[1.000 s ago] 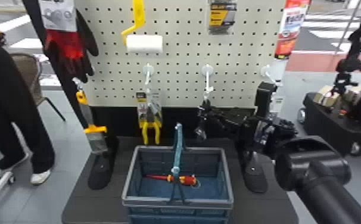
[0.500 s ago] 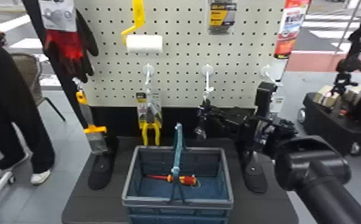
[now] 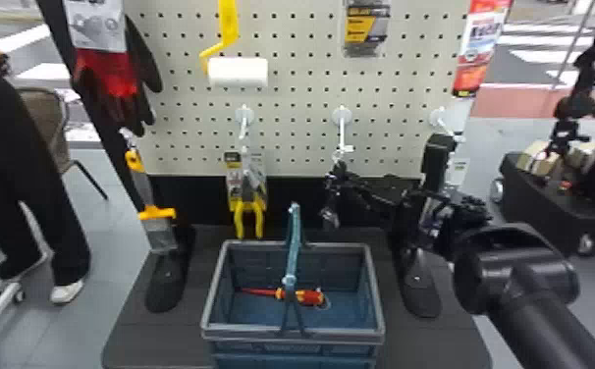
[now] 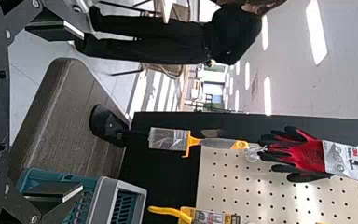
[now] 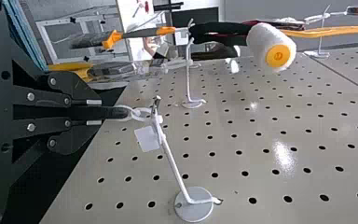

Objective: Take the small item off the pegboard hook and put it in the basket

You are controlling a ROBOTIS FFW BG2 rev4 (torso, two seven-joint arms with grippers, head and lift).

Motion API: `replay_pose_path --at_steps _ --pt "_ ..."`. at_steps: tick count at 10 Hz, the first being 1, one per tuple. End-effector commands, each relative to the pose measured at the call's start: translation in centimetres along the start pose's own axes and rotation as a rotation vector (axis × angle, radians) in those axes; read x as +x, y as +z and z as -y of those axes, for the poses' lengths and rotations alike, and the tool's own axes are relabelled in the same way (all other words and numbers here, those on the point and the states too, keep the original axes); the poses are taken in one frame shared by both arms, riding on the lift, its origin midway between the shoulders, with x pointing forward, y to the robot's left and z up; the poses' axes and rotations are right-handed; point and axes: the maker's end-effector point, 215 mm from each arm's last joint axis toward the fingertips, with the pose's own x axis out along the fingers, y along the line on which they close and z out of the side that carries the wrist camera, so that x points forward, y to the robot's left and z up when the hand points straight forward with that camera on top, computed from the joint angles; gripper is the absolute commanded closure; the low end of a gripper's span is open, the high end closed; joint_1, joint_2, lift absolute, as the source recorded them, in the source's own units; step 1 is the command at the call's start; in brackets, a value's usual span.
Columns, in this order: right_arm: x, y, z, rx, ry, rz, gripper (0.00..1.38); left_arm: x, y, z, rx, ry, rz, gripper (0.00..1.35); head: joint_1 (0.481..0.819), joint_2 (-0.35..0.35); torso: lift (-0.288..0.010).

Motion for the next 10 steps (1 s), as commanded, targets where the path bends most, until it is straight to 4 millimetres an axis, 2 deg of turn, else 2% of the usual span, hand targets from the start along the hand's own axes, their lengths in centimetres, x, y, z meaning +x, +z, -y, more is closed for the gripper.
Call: replay_pose_path --at_steps 1,10 --pt "-0.2 0.2 -0.2 0.000 -0.001 0.008 1.28 0.0 -0.1 0.0 0.001 -0.001 -0.002 0.17 0.549 0.000 -0.100" --pt "-1.5 2.9 -1.5 -0.026 -0.001 0.070 1.28 -0.1 -0.2 0.1 0.001 -0.002 -0.008 0.17 0.549 0.000 -0.100"
